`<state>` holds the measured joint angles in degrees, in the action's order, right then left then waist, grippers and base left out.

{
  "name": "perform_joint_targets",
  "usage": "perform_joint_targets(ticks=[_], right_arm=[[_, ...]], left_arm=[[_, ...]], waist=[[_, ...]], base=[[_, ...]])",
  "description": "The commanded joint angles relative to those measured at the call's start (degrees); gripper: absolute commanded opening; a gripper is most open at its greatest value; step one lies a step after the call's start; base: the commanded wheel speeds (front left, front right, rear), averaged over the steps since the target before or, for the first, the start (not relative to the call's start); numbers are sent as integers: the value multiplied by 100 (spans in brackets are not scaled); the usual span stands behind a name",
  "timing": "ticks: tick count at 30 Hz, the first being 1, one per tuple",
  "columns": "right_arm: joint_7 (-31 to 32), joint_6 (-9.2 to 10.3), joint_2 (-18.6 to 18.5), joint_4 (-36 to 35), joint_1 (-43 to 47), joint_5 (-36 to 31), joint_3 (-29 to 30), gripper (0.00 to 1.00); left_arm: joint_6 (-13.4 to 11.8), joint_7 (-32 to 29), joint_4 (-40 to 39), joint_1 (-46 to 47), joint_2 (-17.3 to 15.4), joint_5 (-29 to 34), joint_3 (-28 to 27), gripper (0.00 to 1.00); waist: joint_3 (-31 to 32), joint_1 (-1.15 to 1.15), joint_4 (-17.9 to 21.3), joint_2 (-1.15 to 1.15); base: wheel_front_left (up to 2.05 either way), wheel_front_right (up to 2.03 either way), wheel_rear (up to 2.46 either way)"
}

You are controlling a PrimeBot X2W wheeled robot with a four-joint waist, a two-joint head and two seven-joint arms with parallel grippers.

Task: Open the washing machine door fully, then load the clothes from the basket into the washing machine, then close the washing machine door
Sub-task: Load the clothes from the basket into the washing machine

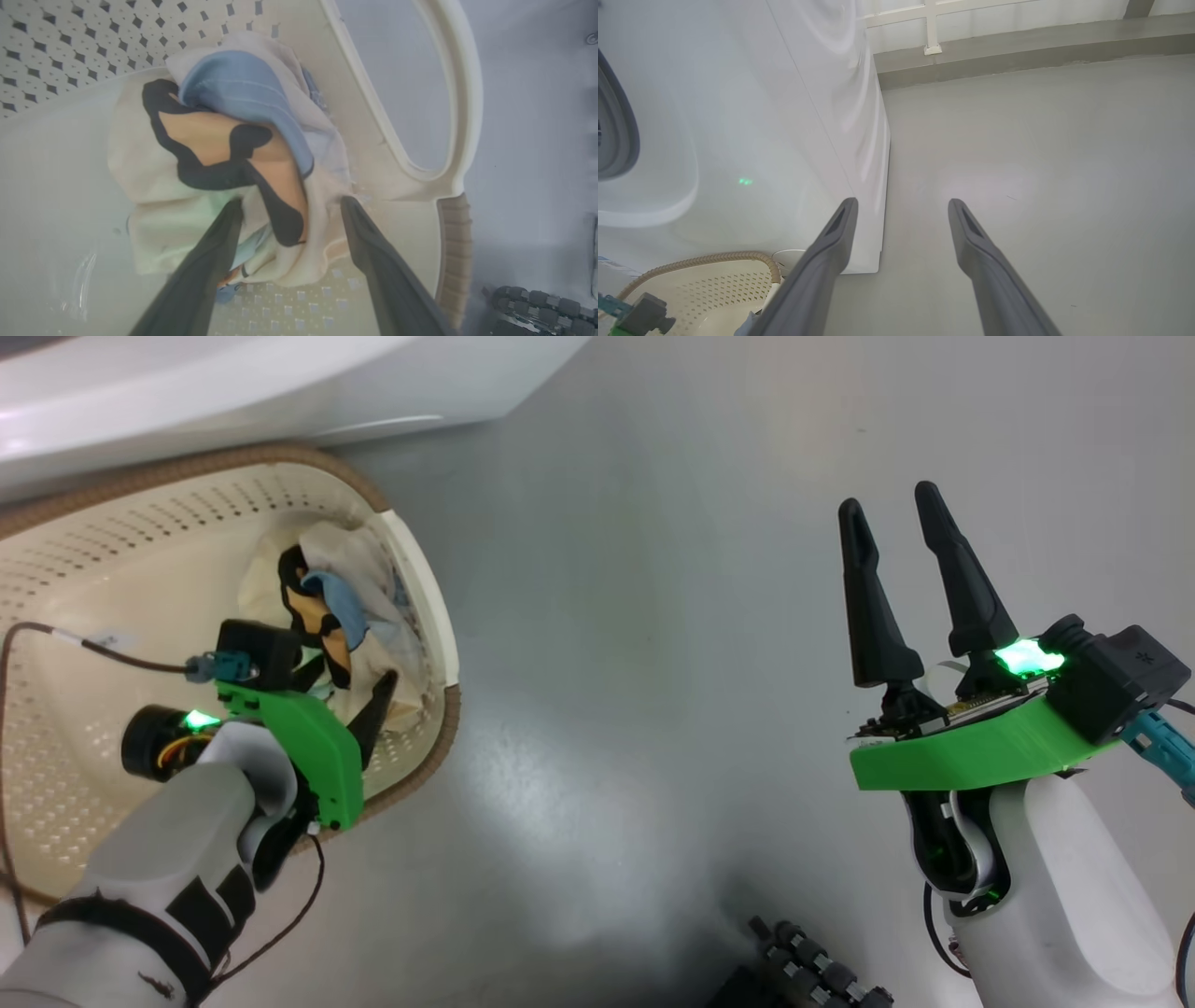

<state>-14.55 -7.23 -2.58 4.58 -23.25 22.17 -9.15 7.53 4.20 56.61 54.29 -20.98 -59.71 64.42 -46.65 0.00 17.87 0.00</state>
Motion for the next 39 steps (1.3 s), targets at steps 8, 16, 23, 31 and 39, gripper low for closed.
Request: perform_joint_targets(ticks=[8,16,23,31,39], right_arm=[[-45,-25,-30,-184,71,79,-190,100],[-45,-25,-30,-252,99,21,-126,100],[-45,-25,-30,-224,95,-27,-35,100],[-45,-25,-30,-98,136,-172,62,100],[-45,-25,-30,33,358,-337,198,100]], left_arm=[[-4,-66,-200,285,-297,-607,474,74],[-4,-35,-288,397,-380,-1024,708,0],[-4,437,-313,333,-304,-1320,784,0],[-4,922,-392,89,-224,-1626,815,0],[-4,1075,-571,-203,-220,-1541,486,0]], waist=[[-98,0,174,0],[-94,0,184,0],[209,0,-58,0],[782,0,-415,0],[1422,0,-772,0]], base=[[0,0,0],[0,0,0],[0,0,0],[0,0,0],[0,0,0]])
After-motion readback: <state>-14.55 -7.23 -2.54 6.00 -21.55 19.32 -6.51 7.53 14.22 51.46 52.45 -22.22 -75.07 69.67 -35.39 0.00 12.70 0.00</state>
